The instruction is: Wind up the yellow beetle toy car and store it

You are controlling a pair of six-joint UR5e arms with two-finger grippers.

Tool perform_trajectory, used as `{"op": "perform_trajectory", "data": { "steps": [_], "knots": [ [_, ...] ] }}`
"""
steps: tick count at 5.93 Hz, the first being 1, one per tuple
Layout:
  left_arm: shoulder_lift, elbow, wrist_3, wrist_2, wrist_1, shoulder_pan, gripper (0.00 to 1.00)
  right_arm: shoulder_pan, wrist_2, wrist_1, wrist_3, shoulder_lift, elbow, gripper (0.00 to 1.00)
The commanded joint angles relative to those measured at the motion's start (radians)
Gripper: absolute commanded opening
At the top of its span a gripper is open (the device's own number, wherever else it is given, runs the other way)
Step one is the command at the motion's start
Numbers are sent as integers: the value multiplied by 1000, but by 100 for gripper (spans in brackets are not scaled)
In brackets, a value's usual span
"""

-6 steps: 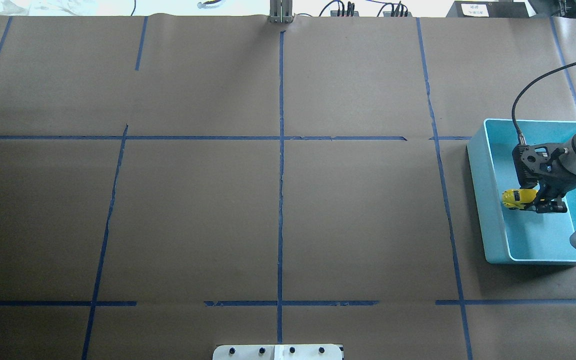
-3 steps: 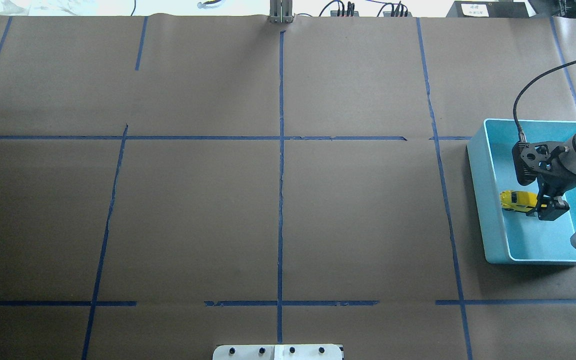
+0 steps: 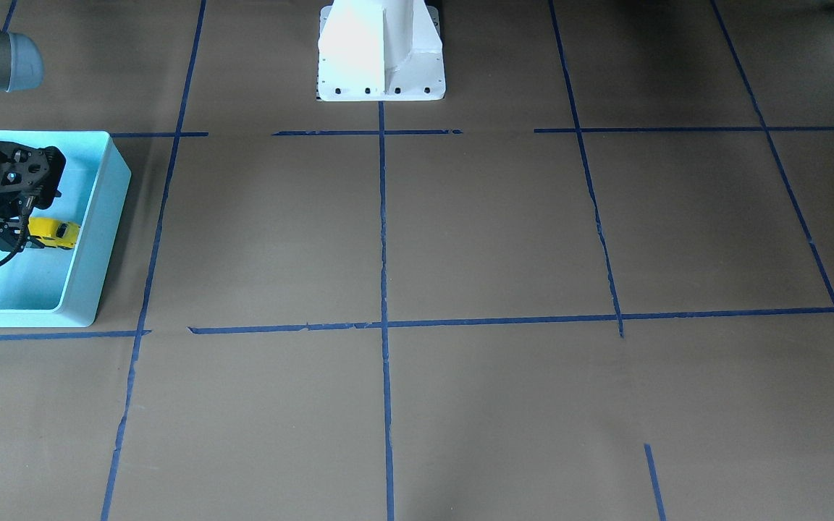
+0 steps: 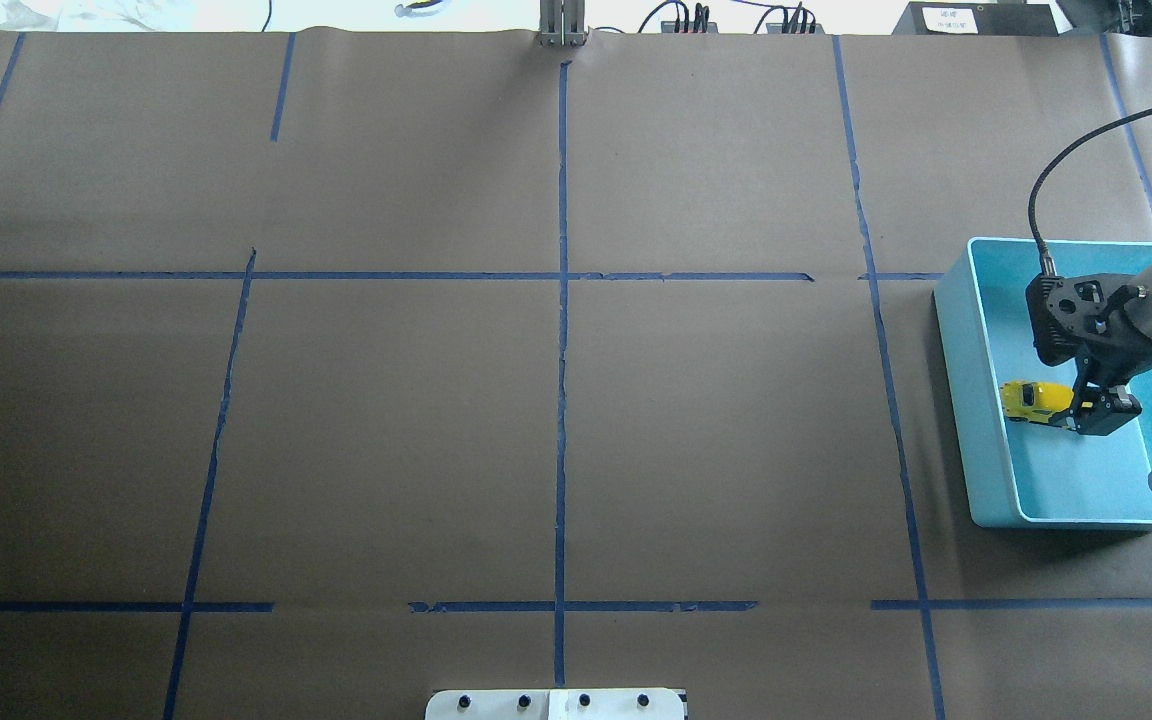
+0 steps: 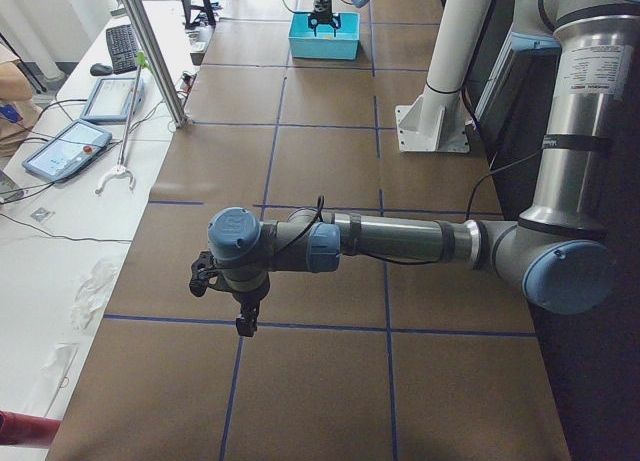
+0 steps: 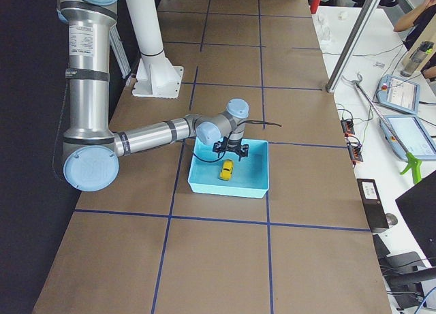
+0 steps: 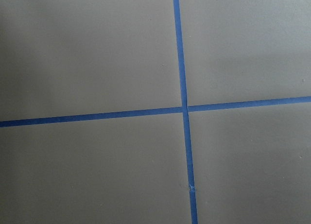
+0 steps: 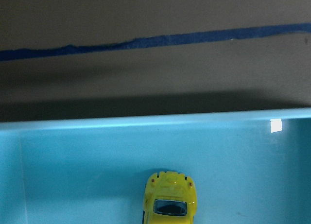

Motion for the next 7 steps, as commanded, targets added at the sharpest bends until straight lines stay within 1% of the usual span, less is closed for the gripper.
{"op": "perform_trajectory", "data": {
  "steps": [1,2,3,4,5,6,7],
  "knots": [
    [0,0,0,0,0,0,100,106,58,-3,11,6,50,100],
    [0,0,0,0,0,0,100,213,93,-11,15,6,50,100],
    [0,0,0,0,0,0,100,342,177,-11,117,-9,52,100],
    [0,0,0,0,0,0,100,439,181,-17,206,-29,46,100],
    [0,0,0,0,0,0,100,525,184,-49,365,-50,41,100],
    [0,0,0,0,0,0,100,591,184,-151,455,-52,43,100],
    [0,2,0,0,0,0,100,617,185,-267,509,-58,47,100]
  ]
}}
